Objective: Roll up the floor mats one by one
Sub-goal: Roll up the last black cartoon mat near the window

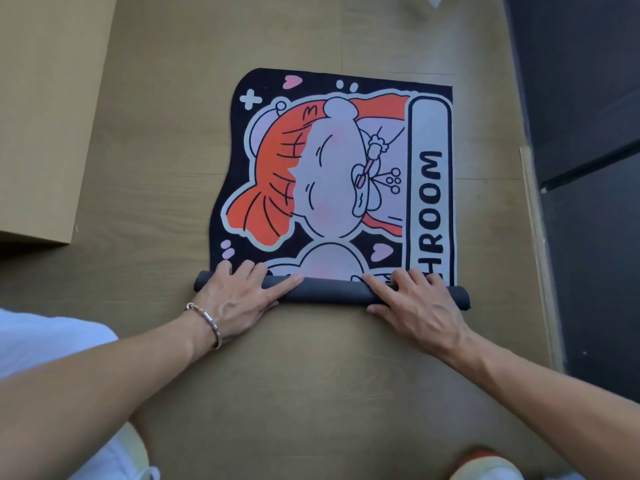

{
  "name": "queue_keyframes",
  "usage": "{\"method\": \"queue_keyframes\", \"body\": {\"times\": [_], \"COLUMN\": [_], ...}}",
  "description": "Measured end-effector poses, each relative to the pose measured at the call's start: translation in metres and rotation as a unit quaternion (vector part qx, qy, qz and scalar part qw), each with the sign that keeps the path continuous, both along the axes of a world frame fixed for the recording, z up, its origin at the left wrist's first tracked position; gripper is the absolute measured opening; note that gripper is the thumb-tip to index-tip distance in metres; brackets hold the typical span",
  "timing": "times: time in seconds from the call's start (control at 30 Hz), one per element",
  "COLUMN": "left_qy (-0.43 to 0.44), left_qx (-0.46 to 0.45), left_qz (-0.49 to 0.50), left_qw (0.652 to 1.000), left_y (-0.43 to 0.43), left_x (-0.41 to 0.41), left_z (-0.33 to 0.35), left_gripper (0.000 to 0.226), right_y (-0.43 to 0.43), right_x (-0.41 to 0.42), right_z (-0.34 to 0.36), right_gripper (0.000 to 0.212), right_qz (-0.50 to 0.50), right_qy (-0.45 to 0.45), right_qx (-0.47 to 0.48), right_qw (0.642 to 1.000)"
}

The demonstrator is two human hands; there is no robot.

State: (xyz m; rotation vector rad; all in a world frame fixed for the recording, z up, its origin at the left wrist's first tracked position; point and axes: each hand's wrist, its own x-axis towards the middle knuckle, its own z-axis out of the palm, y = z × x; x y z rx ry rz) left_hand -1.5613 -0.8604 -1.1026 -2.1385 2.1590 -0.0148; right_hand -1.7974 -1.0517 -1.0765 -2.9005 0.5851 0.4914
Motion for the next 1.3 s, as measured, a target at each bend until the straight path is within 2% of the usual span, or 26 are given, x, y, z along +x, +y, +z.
{"method": "queue_keyframes", "body": {"times": [0.1,0.27,0.37,0.5,0.57,0.77,0.9,1.03,1.13,1.3], "left_qy": [0.010,0.023,0.029,0.035,0.034,0.046,0.085,0.082,0.048,0.036], "left_qx": [-0.002,0.013,0.013,0.022,0.030,0.056,0.122,0.174,0.201,0.187], "left_qz": [-0.002,-0.062,-0.068,-0.067,-0.064,0.022,0.067,0.118,0.126,0.136], "left_qw": [1.000,0.998,0.997,0.997,0.997,0.997,0.987,0.974,0.970,0.972], "left_y": [-0.001,0.009,0.010,0.007,0.006,0.004,-0.002,-0.017,-0.029,-0.054], "left_x": [-0.001,-0.005,-0.006,-0.006,-0.007,-0.034,-0.071,-0.070,-0.060,-0.046], "left_z": [0.003,0.000,0.000,0.002,0.003,0.010,0.014,0.008,0.007,0.011], "left_gripper": [0.048,0.061,0.057,0.048,0.049,0.059,0.066,0.070,0.071,0.071], "right_y": [0.007,0.037,0.043,0.049,0.057,0.061,0.055,0.043,0.033,0.027], "right_x": [0.001,0.000,0.000,0.008,0.017,0.031,0.037,0.051,0.056,0.047], "right_z": [0.007,0.012,0.013,0.013,0.013,0.002,-0.001,0.000,0.002,0.006], "right_gripper": [0.055,0.066,0.067,0.063,0.062,0.060,0.060,0.078,0.084,0.067], "right_qz": [-0.021,-0.053,-0.063,-0.023,-0.033,-0.069,-0.088,-0.074,-0.086,-0.071], "right_qy": [0.018,0.060,0.077,0.055,0.049,0.080,0.101,0.110,0.083,0.038], "right_qx": [0.001,0.019,0.016,0.021,0.030,0.058,0.070,0.077,0.081,0.028], "right_qw": [1.000,0.997,0.995,0.998,0.998,0.993,0.989,0.988,0.990,0.996]}}
